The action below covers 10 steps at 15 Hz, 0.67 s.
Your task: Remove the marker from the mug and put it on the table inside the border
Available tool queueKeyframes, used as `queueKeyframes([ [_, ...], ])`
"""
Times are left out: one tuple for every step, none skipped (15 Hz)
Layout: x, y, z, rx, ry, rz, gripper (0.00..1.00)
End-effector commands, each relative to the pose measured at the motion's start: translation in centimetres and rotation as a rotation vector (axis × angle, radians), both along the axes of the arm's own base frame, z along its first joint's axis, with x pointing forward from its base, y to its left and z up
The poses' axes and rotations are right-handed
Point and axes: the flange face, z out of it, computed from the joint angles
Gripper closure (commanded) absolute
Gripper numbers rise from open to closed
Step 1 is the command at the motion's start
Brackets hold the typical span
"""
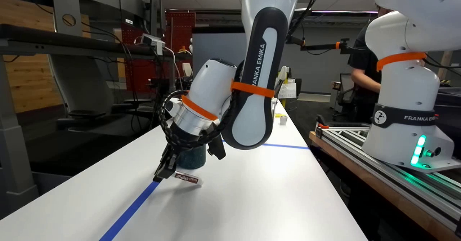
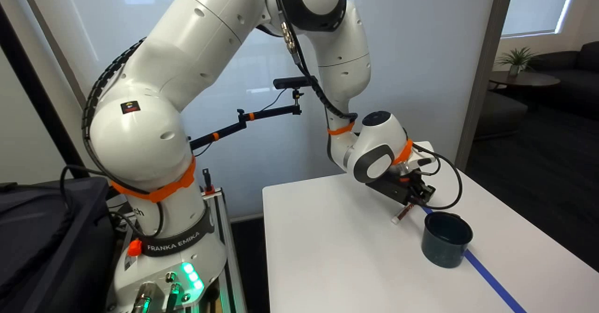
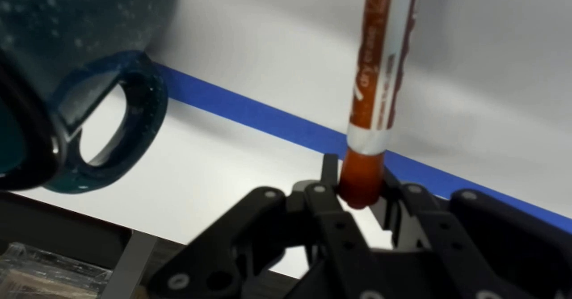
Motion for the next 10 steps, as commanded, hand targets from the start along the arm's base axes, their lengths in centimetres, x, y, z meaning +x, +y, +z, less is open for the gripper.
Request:
queueKeyframes([
  [1.0,0.1,0.4,-0.007,-0.006,0.005,0.49],
  [1.1,0.2,0.8,-0.005,-0.012,0.006,0.4],
  [1.2,0.2,1.3,-0.009,-0.021,0.002,0.33],
  [1.2,0.3,1.8,-0.007,-0.028,0.003,0.26],
  [1.3,0.4,2.2,-0.01,-0.037,0.001,0.18],
  [1.2,0.4,2.9,-0.014,-0.045,-0.005,0.11],
  [1.0,0.4,3.5,-0.016,-0.048,-0.014,0.02],
  [0.9,0.4,4.0,-0.021,-0.05,-0.026,0.0],
  [0.8,0.3,4.8,-0.026,-0.051,-0.044,0.0],
  [0.4,0.3,5.6,-0.034,-0.056,-0.068,0.0],
])
